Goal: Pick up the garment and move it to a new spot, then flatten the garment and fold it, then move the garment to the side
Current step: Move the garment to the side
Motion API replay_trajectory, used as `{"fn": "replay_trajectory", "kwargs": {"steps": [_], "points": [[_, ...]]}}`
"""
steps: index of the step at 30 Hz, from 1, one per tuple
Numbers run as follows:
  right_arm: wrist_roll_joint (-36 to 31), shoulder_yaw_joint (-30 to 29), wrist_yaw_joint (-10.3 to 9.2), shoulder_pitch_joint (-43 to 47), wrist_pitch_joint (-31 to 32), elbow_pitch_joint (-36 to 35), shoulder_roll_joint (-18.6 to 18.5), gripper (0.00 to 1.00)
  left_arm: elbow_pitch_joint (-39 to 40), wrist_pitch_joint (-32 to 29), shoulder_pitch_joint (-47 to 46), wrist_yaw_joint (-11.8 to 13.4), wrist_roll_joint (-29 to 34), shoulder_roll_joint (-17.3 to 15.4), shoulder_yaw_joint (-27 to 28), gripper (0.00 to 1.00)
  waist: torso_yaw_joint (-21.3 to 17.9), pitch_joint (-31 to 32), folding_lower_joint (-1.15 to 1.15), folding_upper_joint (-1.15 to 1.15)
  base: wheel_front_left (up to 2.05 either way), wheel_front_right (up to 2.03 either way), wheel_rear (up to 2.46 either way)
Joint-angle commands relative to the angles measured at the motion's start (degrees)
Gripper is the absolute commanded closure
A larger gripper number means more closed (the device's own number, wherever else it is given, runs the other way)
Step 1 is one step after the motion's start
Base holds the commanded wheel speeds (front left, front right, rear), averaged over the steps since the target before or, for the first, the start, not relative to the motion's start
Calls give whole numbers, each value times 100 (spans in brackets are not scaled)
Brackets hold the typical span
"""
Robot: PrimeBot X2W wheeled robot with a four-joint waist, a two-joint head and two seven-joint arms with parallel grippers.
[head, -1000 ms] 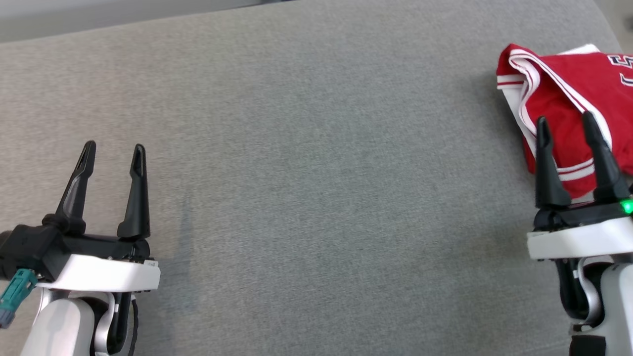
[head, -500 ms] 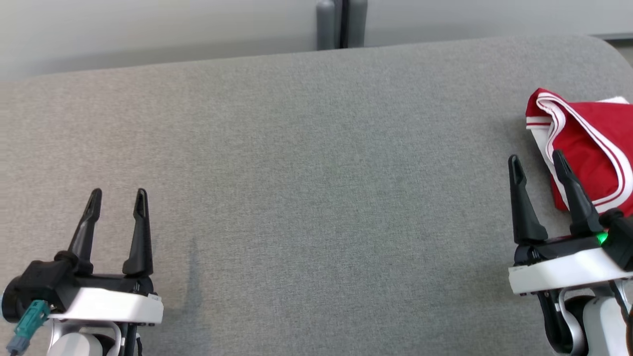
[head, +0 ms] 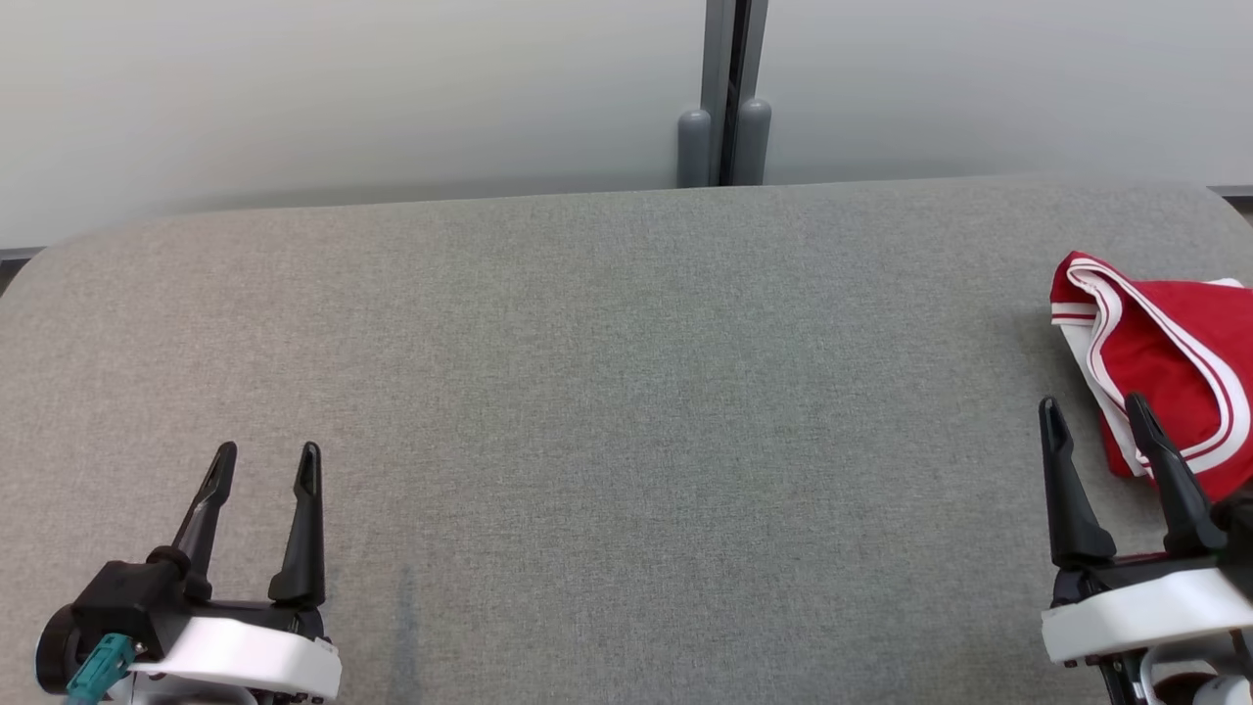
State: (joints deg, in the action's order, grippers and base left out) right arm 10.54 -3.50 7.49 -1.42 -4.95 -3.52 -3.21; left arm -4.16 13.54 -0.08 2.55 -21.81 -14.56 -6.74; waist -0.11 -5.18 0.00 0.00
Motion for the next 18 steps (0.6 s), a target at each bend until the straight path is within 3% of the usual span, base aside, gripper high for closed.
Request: {"fn": "replay_trajectory", "kwargs": {"steps": [1,18], "points": [[-32,-49,2,94,37,-90,1,0,13,-20,44,13,-31,-38,-6,0,34,54,0,0,0,0,0],[-96,-224,2,662,371,-449,14,0,-127,-66,268,37,-98,-53,-142,0,92,357,0,0,0,0,0]]}}
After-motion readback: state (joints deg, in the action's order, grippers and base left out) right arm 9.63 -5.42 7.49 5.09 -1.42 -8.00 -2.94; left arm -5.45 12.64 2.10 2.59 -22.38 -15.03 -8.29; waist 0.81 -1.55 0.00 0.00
